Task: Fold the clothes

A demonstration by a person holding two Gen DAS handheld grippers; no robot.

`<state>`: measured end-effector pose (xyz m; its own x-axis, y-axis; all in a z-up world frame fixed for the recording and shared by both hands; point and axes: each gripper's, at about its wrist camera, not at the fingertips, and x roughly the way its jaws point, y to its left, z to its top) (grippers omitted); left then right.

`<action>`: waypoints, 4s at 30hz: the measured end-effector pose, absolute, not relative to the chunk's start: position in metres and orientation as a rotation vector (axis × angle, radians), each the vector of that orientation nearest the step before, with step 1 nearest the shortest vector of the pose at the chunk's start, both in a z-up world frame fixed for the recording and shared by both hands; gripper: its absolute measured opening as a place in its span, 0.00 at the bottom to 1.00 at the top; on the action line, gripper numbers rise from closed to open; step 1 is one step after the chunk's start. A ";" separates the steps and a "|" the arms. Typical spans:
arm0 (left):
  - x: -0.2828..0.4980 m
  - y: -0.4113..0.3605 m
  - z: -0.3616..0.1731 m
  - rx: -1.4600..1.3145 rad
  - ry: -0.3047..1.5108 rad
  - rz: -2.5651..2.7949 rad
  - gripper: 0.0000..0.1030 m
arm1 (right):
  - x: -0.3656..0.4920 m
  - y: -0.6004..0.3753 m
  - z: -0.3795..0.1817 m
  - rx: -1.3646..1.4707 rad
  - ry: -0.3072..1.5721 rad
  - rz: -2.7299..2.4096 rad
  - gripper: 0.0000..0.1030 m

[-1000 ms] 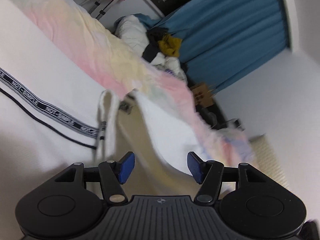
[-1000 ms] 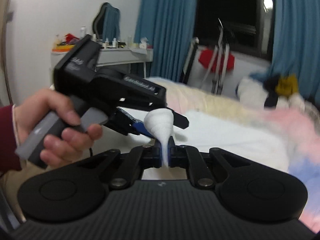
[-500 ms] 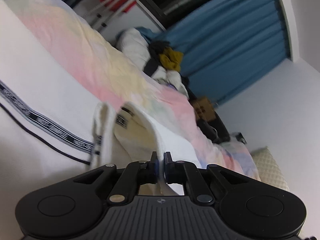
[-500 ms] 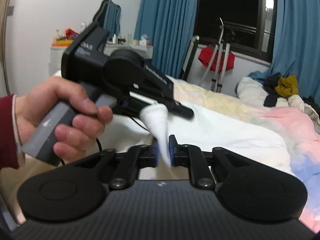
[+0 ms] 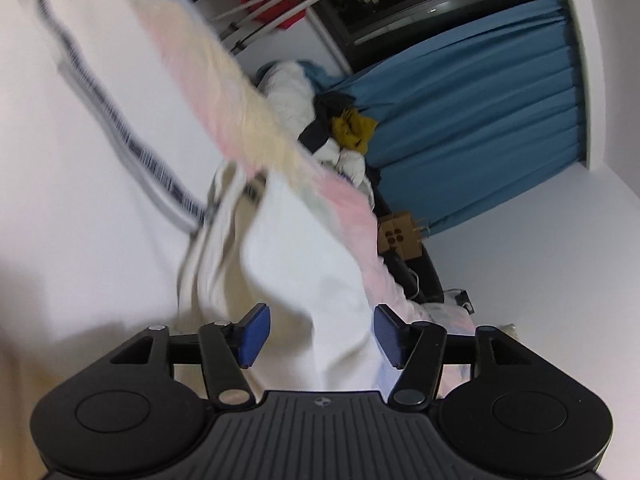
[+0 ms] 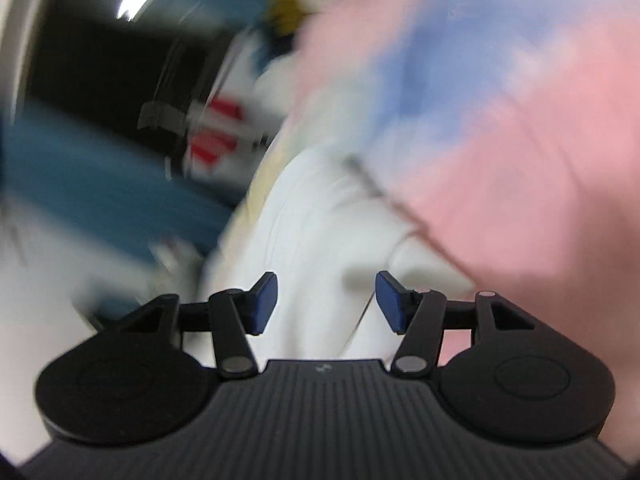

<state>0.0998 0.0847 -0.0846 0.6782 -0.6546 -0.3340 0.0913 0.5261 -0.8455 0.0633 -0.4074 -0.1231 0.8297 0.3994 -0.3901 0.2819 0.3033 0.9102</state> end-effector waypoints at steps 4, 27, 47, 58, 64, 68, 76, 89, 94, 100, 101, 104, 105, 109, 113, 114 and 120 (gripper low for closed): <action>0.096 0.078 -0.092 -0.932 0.720 -0.477 0.68 | 0.065 -0.426 -0.147 1.469 0.644 0.069 0.55; 0.132 -0.011 0.015 -0.761 0.403 -0.648 0.06 | 0.107 -0.402 -0.172 1.724 0.542 0.188 0.56; 0.129 -0.264 0.091 -0.201 0.437 -0.881 0.06 | 0.092 -0.442 -0.186 1.937 0.366 -0.052 0.53; 0.129 -0.145 0.084 -0.382 0.405 -0.629 0.06 | 0.113 -0.451 -0.143 1.649 0.345 0.080 0.54; 0.101 -0.026 0.040 -0.575 0.447 -0.393 0.06 | 0.133 -0.433 -0.127 1.502 0.415 0.199 0.54; 0.083 0.044 -0.025 -0.733 0.544 -0.248 0.06 | 0.141 -0.419 -0.122 1.416 0.490 0.234 0.54; 0.084 0.076 -0.112 -0.741 0.757 -0.215 0.10 | 0.150 -0.402 -0.118 1.131 0.666 0.061 0.54; 0.045 -0.024 -0.033 -0.142 0.575 -0.383 0.63 | 0.142 -0.379 -0.120 0.886 0.721 0.006 0.54; 0.051 -0.093 -0.042 0.225 0.597 -0.481 0.64 | 0.141 -0.381 -0.119 0.884 0.725 0.010 0.55; 0.079 -0.144 -0.067 0.568 0.566 -0.475 0.66 | 0.140 -0.384 -0.121 0.920 0.731 0.015 0.55; 0.077 -0.150 -0.067 0.601 0.543 -0.480 0.69 | 0.140 -0.384 -0.121 0.923 0.731 0.014 0.55; 0.083 -0.172 -0.074 0.708 0.480 -0.508 0.72 | 0.140 -0.384 -0.122 0.936 0.731 0.013 0.54; 0.088 -0.178 -0.079 0.735 0.481 -0.521 0.71 | 0.140 -0.384 -0.122 0.941 0.731 0.012 0.54; 0.117 -0.193 -0.094 0.734 0.543 -0.549 0.37 | 0.140 -0.384 -0.121 0.924 0.725 0.010 0.55; 0.141 -0.166 -0.062 0.478 0.520 -0.547 0.10 | 0.140 -0.381 -0.116 0.873 0.709 0.006 0.55; 0.148 -0.155 -0.052 0.404 0.499 -0.531 0.09 | 0.140 -0.381 -0.115 0.868 0.702 0.006 0.55; 0.212 -0.068 -0.016 0.036 0.564 -0.374 0.08 | 0.137 -0.376 -0.102 0.788 0.624 0.023 0.55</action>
